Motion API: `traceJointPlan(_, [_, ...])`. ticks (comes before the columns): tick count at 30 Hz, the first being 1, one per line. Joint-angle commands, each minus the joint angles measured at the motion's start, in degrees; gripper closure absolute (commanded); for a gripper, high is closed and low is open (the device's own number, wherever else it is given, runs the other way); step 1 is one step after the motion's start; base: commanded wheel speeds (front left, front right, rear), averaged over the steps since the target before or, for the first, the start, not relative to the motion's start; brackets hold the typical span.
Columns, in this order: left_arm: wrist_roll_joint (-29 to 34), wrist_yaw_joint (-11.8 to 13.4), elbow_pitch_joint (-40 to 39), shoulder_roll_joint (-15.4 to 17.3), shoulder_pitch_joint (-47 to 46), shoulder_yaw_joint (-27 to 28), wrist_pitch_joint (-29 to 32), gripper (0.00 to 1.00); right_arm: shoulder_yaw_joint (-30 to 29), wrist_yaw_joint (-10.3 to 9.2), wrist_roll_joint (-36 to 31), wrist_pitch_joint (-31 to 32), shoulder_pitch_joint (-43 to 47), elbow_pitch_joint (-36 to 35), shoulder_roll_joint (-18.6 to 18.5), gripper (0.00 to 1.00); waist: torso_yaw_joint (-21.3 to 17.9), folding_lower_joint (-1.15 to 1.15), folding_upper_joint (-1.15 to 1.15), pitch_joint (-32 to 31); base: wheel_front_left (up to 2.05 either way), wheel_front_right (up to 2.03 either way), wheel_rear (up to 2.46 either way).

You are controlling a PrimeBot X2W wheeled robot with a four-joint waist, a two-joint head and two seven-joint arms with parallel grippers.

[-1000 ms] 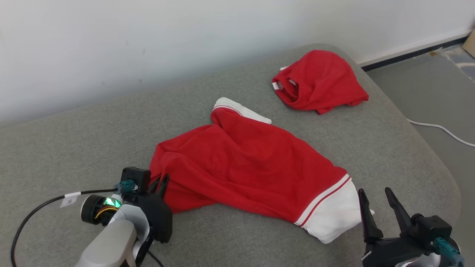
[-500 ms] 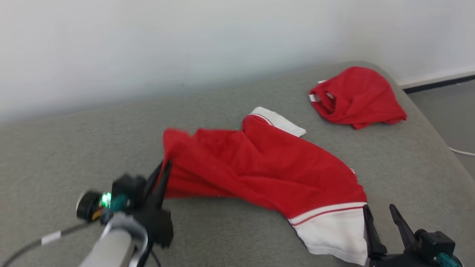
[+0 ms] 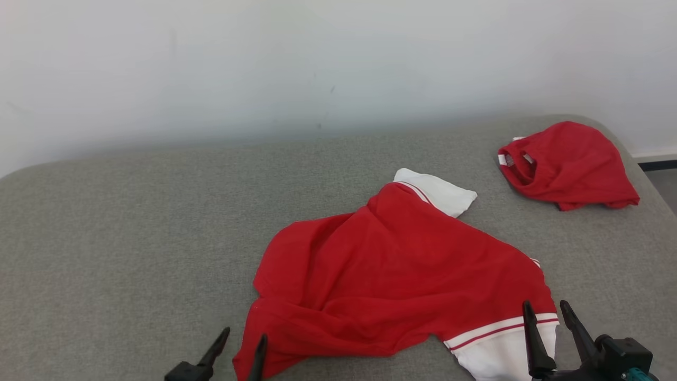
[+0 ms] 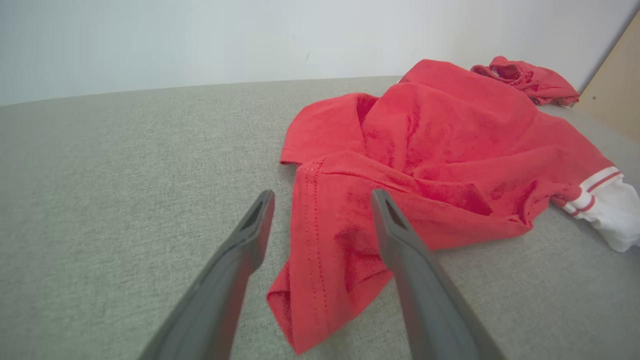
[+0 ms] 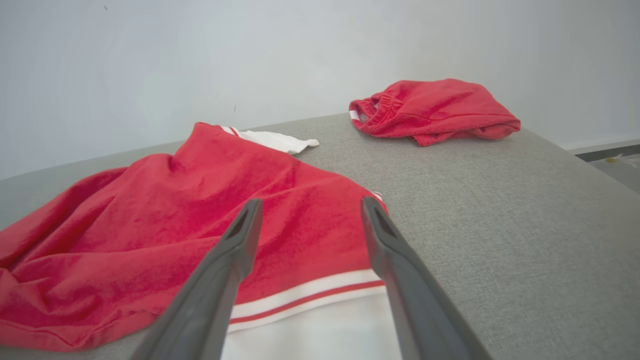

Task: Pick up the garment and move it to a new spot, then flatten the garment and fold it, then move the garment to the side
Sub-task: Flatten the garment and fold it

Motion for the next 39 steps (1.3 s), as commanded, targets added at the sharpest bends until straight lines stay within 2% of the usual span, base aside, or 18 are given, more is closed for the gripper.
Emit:
traceJointPlan(1, [0.4, -0.1, -0.6, -0.1, 0.3, 0.5, -0.2, 0.0, 0.0, -0.13, 0.1, -0.3, 0.5, -0.1, 0.2, 0.0, 0.8, 0.01, 0.0, -0.5, 0.0, 0.0, 0.0])
traceJointPlan(5, [2.4, -1.0, -2.4, 0.1, -0.6, 3.1, -0.2, 0.0, 0.4, -0.13, 0.0, -0.4, 0.8, 0.2, 0.7, 0.0, 1.2, 0.01, 0.0, -0.7, 0.0, 0.0, 0.0])
traceJointPlan(8, [3.0, -1.6, -0.5, 0.3, -2.5, 3.2, -0.2, 0.0, 1.2, -0.13, -0.1, -0.3, 0.3, 0.5, 0.9, 0.0, 0.4, 0.01, 0.0, -0.7, 0.0, 0.0, 0.0])
traceJointPlan(21, [0.3, -3.7, 14.4, 0.5, -10.0, 2.0, 0.3, 0.0, 0.7, -0.13, 0.5, -0.2, -0.2, 1.6, 0.0, 0.0, -5.3, 0.01, 0.0, 0.5, 0.0, 0.0, 0.0])
traceJointPlan(22, [-0.4, -3.6, 15.2, 0.2, -10.4, 1.8, 0.3, 0.07, 0.6, -0.13, 0.6, -0.3, -0.2, 1.7, -0.1, 0.0, -5.4, 0.01, 0.0, 0.6, 0.0, 0.0, 0.0])
traceJointPlan(23, [-0.9, -3.8, 15.9, 0.1, -10.7, 1.6, 0.4, 0.58, 0.6, -0.13, 0.6, -0.3, -0.3, 1.8, -0.1, 0.0, -5.5, 0.01, 0.0, 0.6, 0.0, 0.0, 0.0])
traceJointPlan(24, [-1.1, -3.9, 16.4, 0.1, -10.9, 1.3, 0.3, 0.93, 0.5, -0.13, 0.7, -0.4, -0.3, 1.8, 0.0, 0.0, -5.6, 0.01, 0.0, 0.6, 0.0, 0.0, 0.0])
traceJointPlan(25, [-1.6, -3.9, 17.0, -0.2, -11.1, 1.0, 0.3, 1.0, 0.5, -0.13, 0.6, -0.4, -0.2, 1.8, 0.0, 0.0, -5.6, 0.01, 0.0, 0.5, 0.0, 0.0, 0.0])
traceJointPlan(32, [-3.4, -4.0, 19.5, -0.9, -12.2, -1.1, 0.1, 1.0, 0.2, -0.13, 0.3, -0.4, -0.4, 1.7, -0.2, 0.0, -4.4, 0.01, 0.0, -0.4, 0.0, 0.0, 0.0])
traceJointPlan(39, [-3.3, -4.1, 16.3, -0.2, -10.9, -2.0, -0.2, 1.0, -0.1, -0.13, 0.0, -0.7, 0.3, 1.4, -0.1, 0.0, -2.5, 0.01, 0.0, -1.5, 0.0, 0.0, 0.0])
